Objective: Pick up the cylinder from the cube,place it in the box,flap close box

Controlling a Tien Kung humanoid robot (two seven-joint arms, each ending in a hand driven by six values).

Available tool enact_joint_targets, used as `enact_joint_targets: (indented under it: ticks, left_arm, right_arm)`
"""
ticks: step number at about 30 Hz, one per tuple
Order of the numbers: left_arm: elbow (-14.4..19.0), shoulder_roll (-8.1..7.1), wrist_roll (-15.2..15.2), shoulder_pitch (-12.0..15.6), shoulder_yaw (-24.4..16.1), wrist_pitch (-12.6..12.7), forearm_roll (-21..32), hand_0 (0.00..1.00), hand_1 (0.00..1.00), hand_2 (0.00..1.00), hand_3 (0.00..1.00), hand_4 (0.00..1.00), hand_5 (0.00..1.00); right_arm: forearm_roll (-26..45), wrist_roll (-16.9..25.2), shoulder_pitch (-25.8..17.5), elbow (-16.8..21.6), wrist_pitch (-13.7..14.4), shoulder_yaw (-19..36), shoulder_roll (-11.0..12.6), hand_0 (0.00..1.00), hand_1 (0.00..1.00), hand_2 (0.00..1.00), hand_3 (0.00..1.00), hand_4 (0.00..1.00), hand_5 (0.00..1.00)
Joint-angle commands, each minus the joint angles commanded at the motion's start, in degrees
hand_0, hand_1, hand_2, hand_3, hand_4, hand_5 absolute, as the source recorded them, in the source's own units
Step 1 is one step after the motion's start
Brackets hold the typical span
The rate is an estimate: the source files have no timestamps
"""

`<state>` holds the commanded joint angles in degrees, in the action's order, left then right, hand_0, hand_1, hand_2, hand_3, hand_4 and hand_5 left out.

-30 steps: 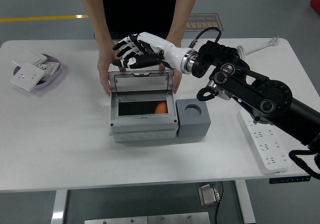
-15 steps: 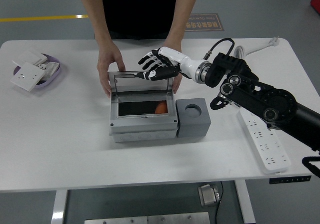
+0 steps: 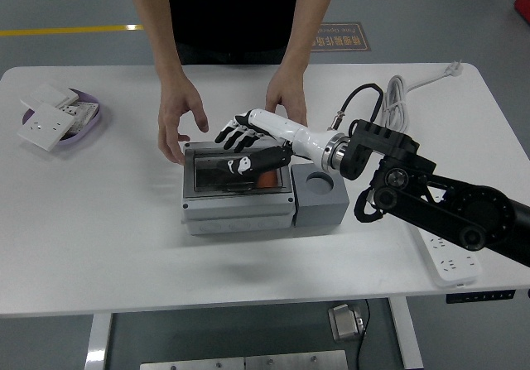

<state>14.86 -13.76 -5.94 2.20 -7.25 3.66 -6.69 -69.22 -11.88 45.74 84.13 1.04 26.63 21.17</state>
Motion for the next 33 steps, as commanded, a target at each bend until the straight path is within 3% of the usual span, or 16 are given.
enact_joint_targets:
  ticks: [8,9,18,21,27,33]
  left_arm:
    - [0.0,-0.01,0.2,0.1,0.4,0.0,0.4,0.567,0.614,0.574,0.592,0.707,0.226]
    - [0.0,-0.02,0.2,0.1,0.4,0.0,0.4,0.567,0.614,0.574,0.592,0.706,0.224]
    - [-0.1,-0.14,0.2,0.3,0.4,0.0,0.2,0.567,0.615,0.574,0.591,0.705,0.222]
    - [-0.1,-0.19,0.0,0.3,0.0,0.0,-0.3,0.567,0.614,0.574,0.592,0.705,0.221]
    - [0.0,-0.49,0.0,0.1,0.1,0.0,0.1,0.566,0.615,0.574,0.592,0.705,0.222]
    - [-0.1,-0.67,0.4,0.8,1.0,0.0,1.2,0.567,0.614,0.574,0.592,0.704,0.222]
  right_arm:
    - [1.7,1.0,-3.8,-0.9,1.8,0.7,0.2,0.716,0.631,0.654,0.679,0.766,0.383]
    - [1.8,1.1,-4.1,-0.8,2.0,1.4,0.5,0.715,0.632,0.658,0.682,0.730,0.392]
    - [1.6,1.1,-8.0,5.8,2.1,12.2,6.1,0.709,0.631,0.657,0.684,0.712,0.398]
    - [0.3,1.3,-10.3,5.7,2.4,16.4,7.0,0.699,0.627,0.656,0.682,0.710,0.394]
    - [-3.4,4.5,-17.1,0.2,4.5,25.9,4.9,0.693,0.625,0.655,0.680,0.712,0.394]
    - [0.6,10.5,-25.3,-4.7,6.3,36.5,1.5,0.697,0.625,0.652,0.676,0.718,0.395]
